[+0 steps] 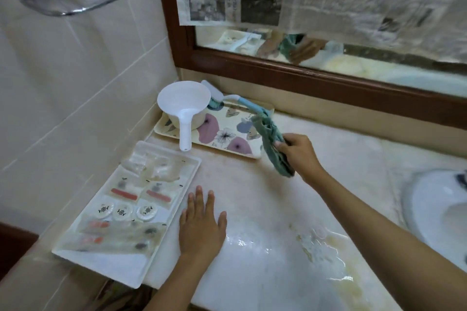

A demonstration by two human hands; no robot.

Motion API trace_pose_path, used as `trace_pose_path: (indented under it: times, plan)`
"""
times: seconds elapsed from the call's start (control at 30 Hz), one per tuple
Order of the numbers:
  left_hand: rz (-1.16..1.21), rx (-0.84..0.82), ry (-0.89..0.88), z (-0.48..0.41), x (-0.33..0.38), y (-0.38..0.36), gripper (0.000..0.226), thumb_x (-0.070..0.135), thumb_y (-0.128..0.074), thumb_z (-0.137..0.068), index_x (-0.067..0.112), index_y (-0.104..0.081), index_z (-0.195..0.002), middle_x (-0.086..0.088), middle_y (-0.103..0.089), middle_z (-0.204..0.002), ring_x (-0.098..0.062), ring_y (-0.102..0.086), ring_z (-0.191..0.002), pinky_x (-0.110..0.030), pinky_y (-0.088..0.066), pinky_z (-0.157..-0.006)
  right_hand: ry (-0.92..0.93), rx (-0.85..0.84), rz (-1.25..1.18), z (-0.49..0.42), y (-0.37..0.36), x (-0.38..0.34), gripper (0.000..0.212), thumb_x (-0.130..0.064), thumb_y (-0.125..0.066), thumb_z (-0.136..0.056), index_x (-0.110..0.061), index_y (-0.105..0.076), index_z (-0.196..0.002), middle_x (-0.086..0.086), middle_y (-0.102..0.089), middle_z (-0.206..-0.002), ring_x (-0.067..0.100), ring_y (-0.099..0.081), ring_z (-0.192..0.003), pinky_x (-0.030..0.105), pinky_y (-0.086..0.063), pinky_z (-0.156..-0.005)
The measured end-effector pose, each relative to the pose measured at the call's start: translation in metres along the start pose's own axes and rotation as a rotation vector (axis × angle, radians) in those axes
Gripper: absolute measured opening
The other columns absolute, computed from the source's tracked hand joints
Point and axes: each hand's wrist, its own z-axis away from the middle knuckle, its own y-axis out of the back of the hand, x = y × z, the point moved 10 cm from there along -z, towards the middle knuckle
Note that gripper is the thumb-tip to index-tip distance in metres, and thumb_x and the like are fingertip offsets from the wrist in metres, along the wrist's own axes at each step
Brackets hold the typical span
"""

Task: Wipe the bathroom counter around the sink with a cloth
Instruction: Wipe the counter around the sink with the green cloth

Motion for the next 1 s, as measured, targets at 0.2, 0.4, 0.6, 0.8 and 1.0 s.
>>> trace_pose_path:
  times: [0.2, 0.4, 0.6, 0.8, 1.0]
  plan:
    - [0.109, 0.057, 0.088, -0.001, 0.003, 0.002, 0.067, 0.046, -0.039, -0.095, 0.023, -0.017, -0.154, 0.000, 0.003, -0.163, -0.020, 0.003, -0.150, -0.040, -0.007, -0.119, -0.334, 0.123, 0.008, 0.139, 0.097, 0.113, 0.022, -0.008, -0.063, -0.086, -0.010, -0.065, -0.064, 0.006, -0.059, -0.056, 0.021, -0.052, -0.055, 0.028, -0.036, -0.055]
    - [0.307, 0.053, -0.023, -0.005, 0.077, 0.003, 0.055, 0.027, -0.061, -0.087, 0.017, -0.048, -0.139, -0.002, -0.019, -0.160, -0.023, -0.021, -0.145, -0.042, -0.026, -0.112, -0.383, 0.433, 0.454, 0.212, 0.184, 0.156, 0.013, -0.012, -0.060, -0.083, -0.018, -0.059, -0.072, -0.001, -0.055, -0.060, 0.023, -0.057, -0.066, 0.027, -0.032, -0.049]
    - [0.164, 0.056, -0.274, -0.041, 0.158, -0.008, 0.051, 0.033, -0.053, -0.093, 0.022, -0.044, -0.142, -0.001, -0.021, -0.160, -0.022, -0.022, -0.145, -0.042, -0.027, -0.112, -0.160, 0.152, 0.899, 0.164, 0.152, 0.195, 0.049, -0.034, -0.065, -0.074, -0.021, -0.055, -0.120, 0.011, -0.057, -0.133, 0.037, -0.051, -0.124, 0.044, -0.041, -0.095]
    - [-0.053, 0.103, -0.317, -0.060, 0.157, -0.033, 0.062, 0.051, -0.026, -0.091, 0.028, -0.034, -0.147, 0.001, -0.018, -0.161, -0.019, -0.015, -0.148, -0.044, -0.024, -0.111, 0.007, -0.144, 0.896, 0.127, 0.110, 0.220, 0.055, -0.053, -0.022, -0.094, -0.043, -0.016, -0.149, -0.005, -0.004, -0.161, 0.020, -0.003, -0.148, 0.036, -0.006, -0.113]
    - [-0.043, 0.145, -0.302, -0.061, 0.159, -0.031, 0.063, 0.053, -0.027, -0.086, 0.031, -0.035, -0.145, 0.008, -0.017, -0.161, -0.014, -0.014, -0.148, -0.041, -0.024, -0.111, -0.035, -0.055, 0.874, 0.036, 0.130, 0.227, 0.059, -0.059, -0.015, -0.094, -0.043, -0.007, -0.150, -0.005, 0.008, -0.162, 0.022, 0.007, -0.148, 0.042, -0.003, -0.118]
